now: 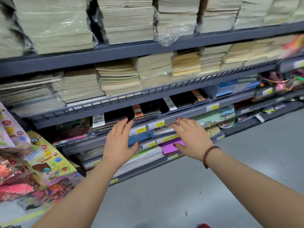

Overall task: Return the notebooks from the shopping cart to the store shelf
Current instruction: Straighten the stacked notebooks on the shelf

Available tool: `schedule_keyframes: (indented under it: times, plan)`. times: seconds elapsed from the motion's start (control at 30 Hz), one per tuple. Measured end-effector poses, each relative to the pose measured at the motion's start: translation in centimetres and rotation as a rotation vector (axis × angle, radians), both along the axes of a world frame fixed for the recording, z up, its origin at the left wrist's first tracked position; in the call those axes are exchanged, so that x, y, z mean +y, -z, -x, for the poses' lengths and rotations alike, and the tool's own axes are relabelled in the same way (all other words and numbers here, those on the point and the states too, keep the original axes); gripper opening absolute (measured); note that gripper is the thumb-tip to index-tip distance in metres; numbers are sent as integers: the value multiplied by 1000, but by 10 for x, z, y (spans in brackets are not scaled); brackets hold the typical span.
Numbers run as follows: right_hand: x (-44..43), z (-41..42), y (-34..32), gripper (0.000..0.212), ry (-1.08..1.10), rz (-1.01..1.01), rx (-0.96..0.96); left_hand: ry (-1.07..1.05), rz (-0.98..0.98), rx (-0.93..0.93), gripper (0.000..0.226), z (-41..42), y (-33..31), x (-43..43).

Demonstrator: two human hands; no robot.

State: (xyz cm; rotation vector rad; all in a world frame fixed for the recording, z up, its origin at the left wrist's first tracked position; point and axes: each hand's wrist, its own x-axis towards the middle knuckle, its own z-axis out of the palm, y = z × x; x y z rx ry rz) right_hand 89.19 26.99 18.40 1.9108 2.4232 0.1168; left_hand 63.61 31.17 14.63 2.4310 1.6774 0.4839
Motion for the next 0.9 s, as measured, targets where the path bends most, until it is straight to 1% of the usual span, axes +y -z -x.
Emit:
schedule_keyframes:
  times: [0.17, 0.33, 0.47, 0.67, 0.9]
  plan:
    - [0, -78, -17, 66, 20, -10, 57, 40, -15, 34, 77, -79, -11, 6]
    - [3, -166, -21, 64, 17, 14, 105, 13, -5, 5, 76, -166, -12, 7]
    - [7, -223, -13, 63, 11, 75, 87, -25, 76, -13, 80, -222, 1, 3]
    - [34, -262, 5, 64, 22, 139, 107, -35, 159, -23, 80, -258, 26, 11]
    - [90, -280, 33, 65, 91, 208, 173, -53, 207, -25, 83, -275, 48, 71]
